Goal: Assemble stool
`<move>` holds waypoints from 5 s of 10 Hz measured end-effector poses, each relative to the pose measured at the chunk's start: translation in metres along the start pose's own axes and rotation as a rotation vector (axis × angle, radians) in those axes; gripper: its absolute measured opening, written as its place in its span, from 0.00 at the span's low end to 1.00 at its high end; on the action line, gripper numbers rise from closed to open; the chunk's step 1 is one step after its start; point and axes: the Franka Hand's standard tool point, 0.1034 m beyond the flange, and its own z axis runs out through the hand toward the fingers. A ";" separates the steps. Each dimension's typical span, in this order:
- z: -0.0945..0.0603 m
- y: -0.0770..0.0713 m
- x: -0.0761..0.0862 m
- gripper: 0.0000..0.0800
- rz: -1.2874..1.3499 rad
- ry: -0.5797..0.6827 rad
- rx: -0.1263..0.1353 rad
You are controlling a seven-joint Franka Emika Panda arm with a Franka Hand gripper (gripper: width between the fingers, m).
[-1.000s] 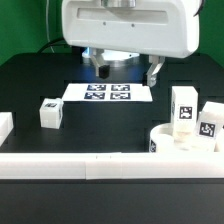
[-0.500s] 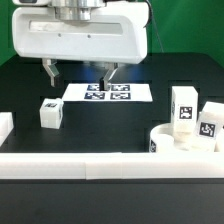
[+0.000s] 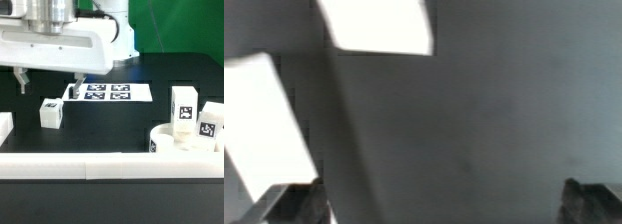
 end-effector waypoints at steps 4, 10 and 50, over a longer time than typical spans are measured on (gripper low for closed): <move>0.007 0.010 -0.004 0.81 -0.012 -0.013 -0.006; 0.016 0.022 -0.010 0.81 -0.215 -0.060 -0.008; -0.011 -0.060 0.004 0.41 -0.038 -0.727 -0.090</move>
Offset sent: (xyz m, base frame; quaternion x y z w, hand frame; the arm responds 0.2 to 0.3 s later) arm 0.0000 0.0000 0.0000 0.0000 0.0000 0.0000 1.0000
